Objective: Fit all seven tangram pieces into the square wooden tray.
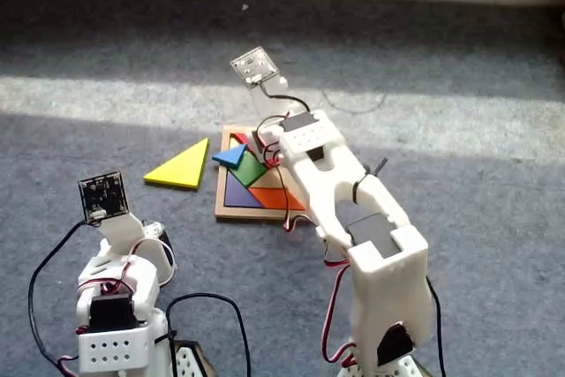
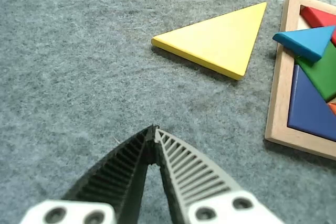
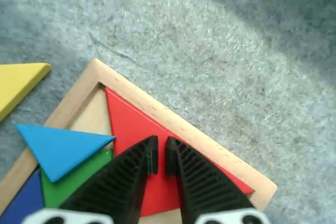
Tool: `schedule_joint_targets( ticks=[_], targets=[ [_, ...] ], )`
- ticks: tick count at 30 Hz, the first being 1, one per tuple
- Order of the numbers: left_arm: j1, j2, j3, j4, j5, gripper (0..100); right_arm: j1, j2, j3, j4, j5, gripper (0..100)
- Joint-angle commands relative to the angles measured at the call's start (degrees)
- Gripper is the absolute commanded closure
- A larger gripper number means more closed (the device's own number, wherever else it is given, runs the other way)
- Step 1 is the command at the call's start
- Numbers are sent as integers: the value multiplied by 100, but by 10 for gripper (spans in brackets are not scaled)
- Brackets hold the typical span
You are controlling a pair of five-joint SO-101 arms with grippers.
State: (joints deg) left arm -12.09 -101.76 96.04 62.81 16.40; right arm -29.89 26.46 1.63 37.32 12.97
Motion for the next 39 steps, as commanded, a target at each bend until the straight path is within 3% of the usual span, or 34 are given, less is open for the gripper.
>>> schedule_joint_targets(
  ticks=[1,8,17,23,39],
  targets=[
    [84,-145,110,62,53,994,-4,-31,-365,-4,35,954],
    [84,-145,110,62,53,994,48,-629,-497,708,0,954],
    [84,-145,110,62,53,994,-743,-1560,66,875,-9,954],
    [84,-145,110,62,53,994,-1121,-1429,215,875,-9,954],
    [84,-145,110,62,53,994,-541,-259,-110,585,26,954]
  ],
)
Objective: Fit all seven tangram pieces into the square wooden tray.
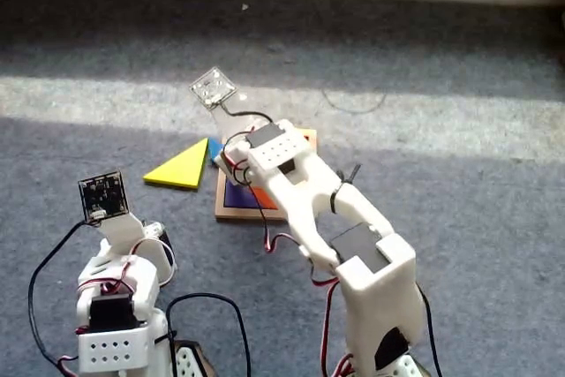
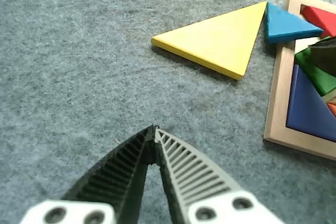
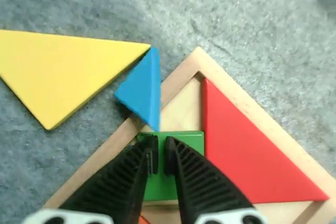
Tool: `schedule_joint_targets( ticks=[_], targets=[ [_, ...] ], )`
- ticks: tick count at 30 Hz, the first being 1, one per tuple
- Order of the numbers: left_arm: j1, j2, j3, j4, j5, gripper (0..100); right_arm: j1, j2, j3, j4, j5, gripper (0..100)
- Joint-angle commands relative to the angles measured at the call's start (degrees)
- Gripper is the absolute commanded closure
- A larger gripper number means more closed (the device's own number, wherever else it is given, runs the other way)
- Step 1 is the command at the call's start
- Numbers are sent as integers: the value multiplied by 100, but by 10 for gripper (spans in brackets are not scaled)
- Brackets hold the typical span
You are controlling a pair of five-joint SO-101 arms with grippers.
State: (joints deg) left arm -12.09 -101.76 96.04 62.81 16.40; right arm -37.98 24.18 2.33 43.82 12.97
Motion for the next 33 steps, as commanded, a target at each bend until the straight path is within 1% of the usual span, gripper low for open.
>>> schedule_joint_targets(
  ticks=[1,7,12,13,15,18,20,25,29,33],
  targets=[
    [84,-145,110,62,53,994,321,-40,-180,-57,26,954],
    [84,-145,110,62,53,994,347,-514,-505,532,0,954],
    [84,-145,110,62,53,994,312,-901,-549,549,-35,953],
    [84,-145,110,62,53,994,259,-901,-567,558,-176,950],
    [84,-145,110,62,53,994,198,-892,-585,549,-721,943],
    [84,-145,110,62,53,994,-66,-831,-804,576,-1530,858],
    [84,-145,110,62,53,994,-251,-664,-954,585,-1846,803],
    [84,-145,110,62,53,994,-620,-57,-1525,576,-1952,796],
    [84,-145,110,62,53,994,-646,444,-2132,585,-2453,796],
    [84,-145,110,62,53,994,-646,910,-2457,585,-2488,796]
  ],
)
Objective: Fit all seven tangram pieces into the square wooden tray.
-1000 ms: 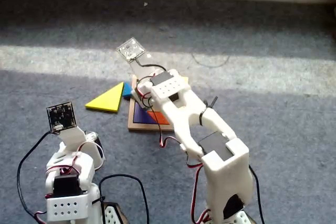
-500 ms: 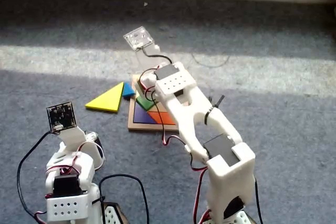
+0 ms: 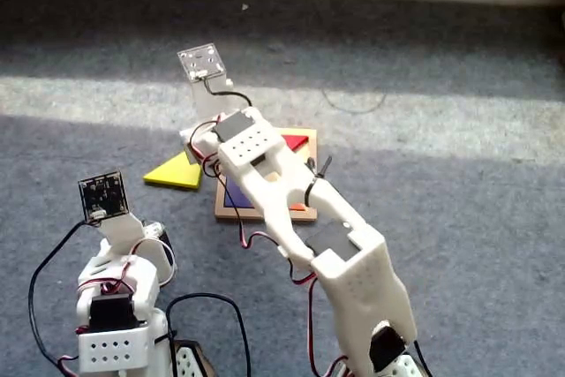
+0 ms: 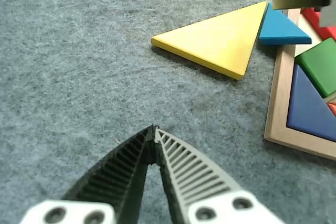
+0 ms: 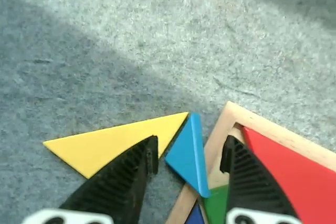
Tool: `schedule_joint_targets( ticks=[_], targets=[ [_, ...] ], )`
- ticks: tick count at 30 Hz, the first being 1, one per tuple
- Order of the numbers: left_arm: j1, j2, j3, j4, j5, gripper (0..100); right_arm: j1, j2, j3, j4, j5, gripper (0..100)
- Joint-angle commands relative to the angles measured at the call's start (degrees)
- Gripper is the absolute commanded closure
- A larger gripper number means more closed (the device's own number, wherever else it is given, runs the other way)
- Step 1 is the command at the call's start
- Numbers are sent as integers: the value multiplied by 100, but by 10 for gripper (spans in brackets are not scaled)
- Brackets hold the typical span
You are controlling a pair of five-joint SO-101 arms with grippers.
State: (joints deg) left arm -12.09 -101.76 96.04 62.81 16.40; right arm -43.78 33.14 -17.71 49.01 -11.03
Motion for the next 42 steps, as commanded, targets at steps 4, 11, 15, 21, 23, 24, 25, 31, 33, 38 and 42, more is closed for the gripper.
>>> schedule_joint_targets(
  ticks=[4,11,15,21,23,24,25,31,33,38,42],
  targets=[
    [84,-145,110,62,53,994,-48,242,-523,215,-70,796],
    [84,-145,110,62,53,994,-40,295,-664,681,-70,796],
    [84,-145,110,62,53,994,22,295,-655,681,-70,837],
    [84,-145,110,62,53,994,136,295,-655,681,-62,903],
    [84,-145,110,62,53,994,154,295,-655,690,-62,907],
    [84,-145,110,62,53,994,163,295,-655,734,-62,908],
    [84,-145,110,62,53,994,163,295,-681,831,-62,908],
    [84,-145,110,62,53,994,180,233,-769,1209,360,998],
    [84,-145,110,62,53,994,207,251,-954,1367,475,991],
    [84,-145,110,62,53,994,321,242,-1569,2044,510,992],
    [84,-145,110,62,53,994,620,259,-2149,2527,905,992]
  ],
)
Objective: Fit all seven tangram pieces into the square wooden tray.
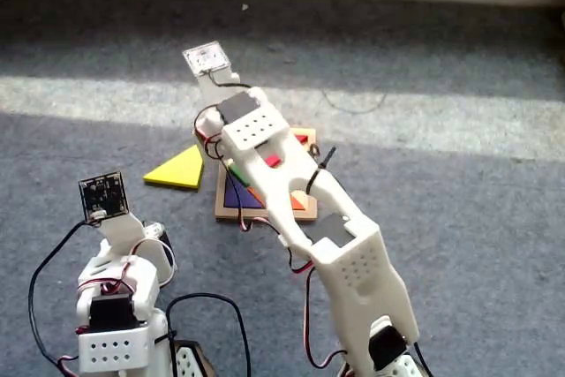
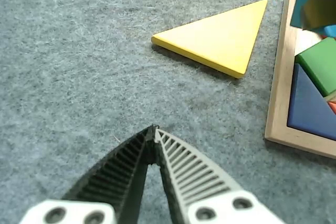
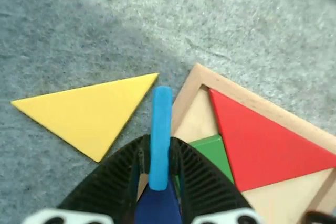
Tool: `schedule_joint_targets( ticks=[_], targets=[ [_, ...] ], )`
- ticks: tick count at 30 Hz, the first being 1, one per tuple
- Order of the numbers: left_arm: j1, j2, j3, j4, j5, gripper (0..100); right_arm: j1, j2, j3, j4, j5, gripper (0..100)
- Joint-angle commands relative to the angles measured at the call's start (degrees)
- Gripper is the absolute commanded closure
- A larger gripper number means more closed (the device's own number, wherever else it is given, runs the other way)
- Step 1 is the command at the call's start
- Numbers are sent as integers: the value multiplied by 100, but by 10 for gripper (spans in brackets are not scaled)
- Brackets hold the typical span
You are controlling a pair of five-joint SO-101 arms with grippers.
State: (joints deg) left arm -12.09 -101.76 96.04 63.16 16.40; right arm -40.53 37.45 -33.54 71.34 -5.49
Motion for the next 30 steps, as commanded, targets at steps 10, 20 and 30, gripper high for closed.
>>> schedule_joint_targets(
  ticks=[10,20,30],
  targets=[
    [84,-145,110,26,53,994,532,-127,-92,57,1618,992],
    [84,-145,110,26,53,994,541,-119,418,-453,1644,992],
    [84,-145,110,26,53,994,523,-119,558,-523,1644,923]
  ],
)
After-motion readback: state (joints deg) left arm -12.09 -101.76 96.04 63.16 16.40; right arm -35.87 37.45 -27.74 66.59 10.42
